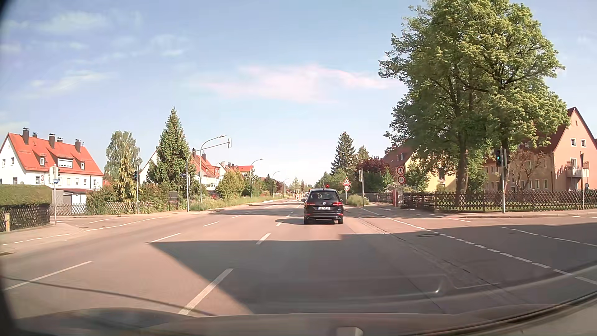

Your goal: Follow the waypoints while adhering to traffic rules and regulations

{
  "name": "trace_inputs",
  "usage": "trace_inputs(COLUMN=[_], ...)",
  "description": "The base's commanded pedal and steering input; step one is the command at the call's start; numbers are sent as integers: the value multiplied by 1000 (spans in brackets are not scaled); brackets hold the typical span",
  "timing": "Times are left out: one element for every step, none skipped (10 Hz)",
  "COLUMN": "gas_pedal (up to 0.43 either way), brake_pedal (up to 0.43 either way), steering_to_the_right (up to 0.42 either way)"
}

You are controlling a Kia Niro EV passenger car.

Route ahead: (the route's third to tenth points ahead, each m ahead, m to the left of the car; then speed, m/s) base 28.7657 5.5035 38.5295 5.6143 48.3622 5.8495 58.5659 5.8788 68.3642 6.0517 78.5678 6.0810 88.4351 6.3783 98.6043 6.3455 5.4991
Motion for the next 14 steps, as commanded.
trace_inputs(gas_pedal=[110,110,110,110,98,98,98,87,87,87,87,87,87,87], brake_pedal=[0,0,0,0,0,0,0,0,0,0,0,0,0,0], steering_to_the_right=[4,2,0,-2,-3,-4,-6,-8,-10,-12,-13,-13,-13,-13])
